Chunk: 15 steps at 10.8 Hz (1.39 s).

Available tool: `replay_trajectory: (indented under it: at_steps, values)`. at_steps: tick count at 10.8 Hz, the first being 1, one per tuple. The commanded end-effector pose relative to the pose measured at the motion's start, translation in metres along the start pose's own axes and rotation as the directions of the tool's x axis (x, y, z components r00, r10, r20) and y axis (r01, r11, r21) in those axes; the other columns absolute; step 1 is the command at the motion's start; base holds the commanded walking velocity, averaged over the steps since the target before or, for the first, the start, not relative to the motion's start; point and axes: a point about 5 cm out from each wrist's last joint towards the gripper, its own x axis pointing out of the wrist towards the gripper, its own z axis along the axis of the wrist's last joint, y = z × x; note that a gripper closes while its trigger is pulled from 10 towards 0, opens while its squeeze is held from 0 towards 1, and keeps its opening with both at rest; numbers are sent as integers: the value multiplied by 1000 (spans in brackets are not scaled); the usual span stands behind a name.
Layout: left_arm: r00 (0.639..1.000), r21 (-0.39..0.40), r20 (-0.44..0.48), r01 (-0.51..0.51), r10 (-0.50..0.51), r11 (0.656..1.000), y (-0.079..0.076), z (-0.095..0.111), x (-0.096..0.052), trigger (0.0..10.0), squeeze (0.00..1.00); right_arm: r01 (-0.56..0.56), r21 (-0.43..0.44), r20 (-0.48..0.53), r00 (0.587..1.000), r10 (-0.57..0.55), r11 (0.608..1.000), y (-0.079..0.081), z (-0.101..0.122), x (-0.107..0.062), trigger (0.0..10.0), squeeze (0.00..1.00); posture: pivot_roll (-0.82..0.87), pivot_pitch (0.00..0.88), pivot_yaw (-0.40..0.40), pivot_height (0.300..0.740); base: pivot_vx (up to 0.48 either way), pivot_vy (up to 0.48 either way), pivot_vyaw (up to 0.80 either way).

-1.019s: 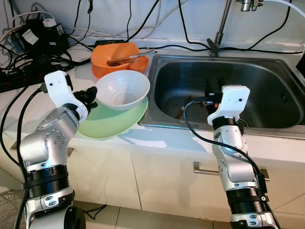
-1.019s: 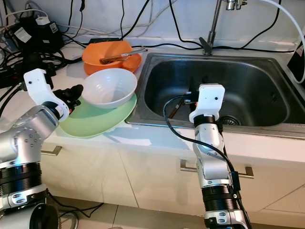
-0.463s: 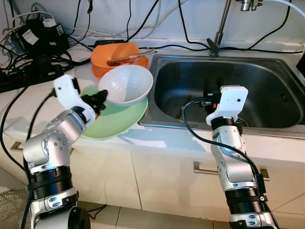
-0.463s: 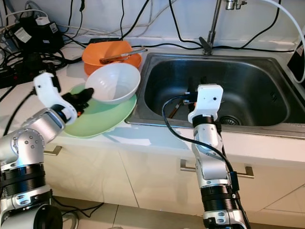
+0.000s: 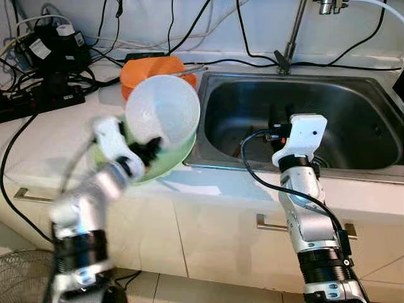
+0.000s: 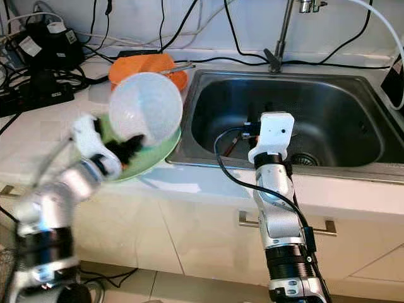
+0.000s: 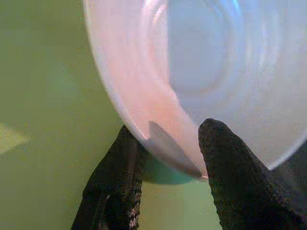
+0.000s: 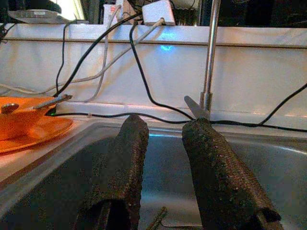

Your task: Kitchen organization

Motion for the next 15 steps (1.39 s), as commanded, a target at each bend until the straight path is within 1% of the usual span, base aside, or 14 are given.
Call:
replay_trajectory:
  at_steps: [1, 2, 3, 4, 5, 6, 7, 10, 15]
  values:
    - [1000, -13, -20, 8, -8, 1000, -2, -8, 4, 10000, 0, -11, 4, -2, 1000, 11, 1000, 3, 1, 3, 10000, 0, 20, 0, 77, 740, 0, 0, 0]
    - [999, -30, 37, 18, -17, 999, -7, -5, 7, 10000, 0, -11, 3, -3, 1000, 11, 1000, 3, 1, 3, 10000, 0, 19, 0, 76, 740, 0, 0, 0]
    - [998, -42, 70, 9, -6, 999, -8, -2, 9, 10000, 0, -9, 2, -4, 1000, 9, 1000, 3, 1, 3, 10000, 0, 18, 0, 76, 740, 0, 0, 0]
    - [996, -48, 91, -4, 9, 999, -8, 0, 12, 392, 0, -7, 3, -4, 1000, 7, 1000, 3, 1, 3, 10000, 0, 15, 0, 76, 740, 0, 0, 0]
    - [993, -42, 117, -29, 34, 999, -7, 2, 14, 0, 0, -3, 3, -5, 1000, 3, 1000, 2, 0, 3, 10000, 0, 14, 0, 76, 740, 0, 0, 0]
    - [988, -41, 144, -59, 64, 997, -4, 5, 15, 0, 0, 0, 1, -9, 1000, 0, 1000, 1, -1, 2, 10000, 0, 14, 0, 76, 740, 0, 0, 0]
    - [985, -40, 155, -69, 74, 997, -2, 6, 15, 0, 0, 2, 1, -11, 1000, -2, 1000, 1, -1, 2, 10000, 0, 15, 0, 76, 740, 0, 0, 0]
    - [983, -44, 164, -74, 80, 996, -1, 5, 18, 0, 0, 7, 1, -15, 1000, -7, 1000, 0, -1, 3, 10000, 0, 19, 0, 71, 740, 0, 0, 0]
    - [984, -50, 172, -38, 46, 998, -5, 4, 18, 0, 0, 11, 4, -17, 1000, -11, 1000, 1, -2, 5, 10000, 0, 29, 0, 69, 740, 0, 0, 0]
